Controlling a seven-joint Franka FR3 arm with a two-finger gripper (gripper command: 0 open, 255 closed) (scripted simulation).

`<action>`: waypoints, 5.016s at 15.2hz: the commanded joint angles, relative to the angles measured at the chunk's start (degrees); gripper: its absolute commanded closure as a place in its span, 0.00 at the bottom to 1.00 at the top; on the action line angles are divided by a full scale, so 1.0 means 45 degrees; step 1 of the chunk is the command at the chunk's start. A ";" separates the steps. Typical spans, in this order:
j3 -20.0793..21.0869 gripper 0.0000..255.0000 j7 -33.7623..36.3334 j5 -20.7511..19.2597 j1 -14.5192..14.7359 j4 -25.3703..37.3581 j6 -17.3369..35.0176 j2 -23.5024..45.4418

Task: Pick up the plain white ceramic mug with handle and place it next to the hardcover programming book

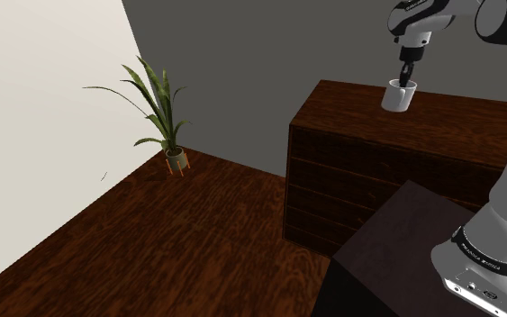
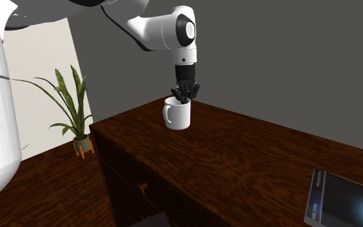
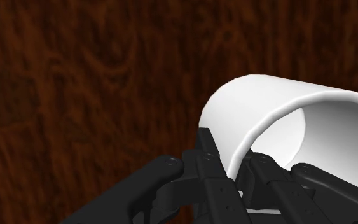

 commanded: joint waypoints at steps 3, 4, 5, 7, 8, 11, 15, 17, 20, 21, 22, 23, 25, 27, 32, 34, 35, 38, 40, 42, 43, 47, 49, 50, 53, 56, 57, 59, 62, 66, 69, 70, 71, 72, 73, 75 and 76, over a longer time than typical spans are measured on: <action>-0.0043 1.00 0.0011 -0.0083 -0.0005 0.0495 -0.0622 -0.0147; -0.0052 1.00 0.0013 -0.0099 -0.0008 0.0629 -0.0781 -0.0176; -0.0061 1.00 0.0015 -0.0114 -0.0011 0.0767 -0.0942 -0.0202; -0.0077 1.00 0.0015 -0.0140 -0.0022 0.1055 -0.1266 -0.0246; -0.0085 1.00 0.0013 -0.0150 -0.0029 0.1205 -0.1430 -0.0263; -0.0106 1.00 0.0003 -0.0171 -0.0058 0.1679 -0.1930 -0.0295; -0.0129 1.00 -0.0024 -0.0174 -0.0116 0.2375 -0.2616 -0.0290; -0.0140 1.00 -0.0044 -0.0165 -0.0155 0.2752 -0.2968 -0.0265; -0.0153 1.00 -0.0077 -0.0139 -0.0221 0.3304 -0.3463 -0.0206; -0.0247 1.00 -0.0214 -0.0313 -0.0219 0.2788 -0.3279 -0.0584; -0.0343 1.00 -0.0352 -0.0485 -0.0227 0.2305 -0.3110 -0.0946; -0.0439 1.00 -0.0490 -0.0656 -0.0246 0.1852 -0.2955 -0.1295; -0.0627 1.00 -0.0768 -0.0995 -0.0316 0.1025 -0.2681 -0.1955; -0.0817 1.00 -0.1055 -0.1330 -0.0422 0.0294 -0.2449 -0.2568; -0.1309 1.00 -0.1832 -0.2131 -0.0816 -0.1180 -0.2015 -0.3910; -0.1519 1.00 -0.2176 -0.2432 -0.1016 -0.1644 -0.1887 -0.4371; -0.1627 1.00 -0.2357 -0.2577 -0.1124 -0.1850 -0.1830 -0.4584; -0.1974 1.00 -0.2937 -0.2984 -0.1466 -0.2374 -0.1685 -0.5154; -0.2226 1.00 -0.3358 -0.3229 -0.1707 -0.2646 -0.1603 -0.5472; -0.2492 1.00 -0.3809 -0.3449 -0.1958 -0.2858 -0.1529 -0.5737; -0.2633 1.00 -0.4045 -0.3548 -0.2085 -0.2942 -0.1495 -0.5849; -0.3248 1.00 -0.5075 -0.3856 -0.2597 -0.3134 -0.1359 -0.6149; -0.3594 1.00 -0.5643 -0.3947 -0.2848 -0.3145 -0.1290 -0.6203; -0.3780 1.00 -0.5942 -0.3974 -0.2969 -0.3129 -0.1253 -0.6203; -0.4371 1.00 -0.6903 -0.3961 -0.3334 -0.2999 -0.1137 -0.6089; -0.5044 1.00 -0.7976 -0.3775 -0.3682 -0.2743 -0.1007 -0.5778; -0.5279 1.00 -0.8365 -0.3662 -0.3806 -0.2629 -0.0962 -0.5623; -0.5773 1.00 -0.9197 -0.3346 -0.4061 -0.2359 -0.0871 -0.5222; -0.6513 1.00 -1.0607 -0.2590 -0.4554 -0.1840 -0.0751 -0.4360; -0.7149 1.00 -1.2739 -0.1058 -0.5772 -0.0904 -0.0726 -0.2744; -0.7179 1.00 -1.4301 0.0213 -0.7182 0.0014 -0.0890 -0.1411; -0.7101 1.00 -1.4774 0.0608 -0.7728 0.0364 -0.0979 -0.0984; -0.7002 1.00 -1.5224 0.0989 -0.8291 0.0737 -0.1084 -0.0564; -0.6891 1.00 -1.5650 0.1357 -0.8862 0.1134 -0.1205 -0.0150; -0.6754 1.00 -1.6047 0.1703 -0.9452 0.1555 -0.1339 0.0252; -0.6460 1.00 -1.6771 0.2362 -1.0647 0.2480 -0.1651 0.1050; -0.6291 1.00 -1.7092 0.2667 -1.1262 0.2988 -0.1828 0.1442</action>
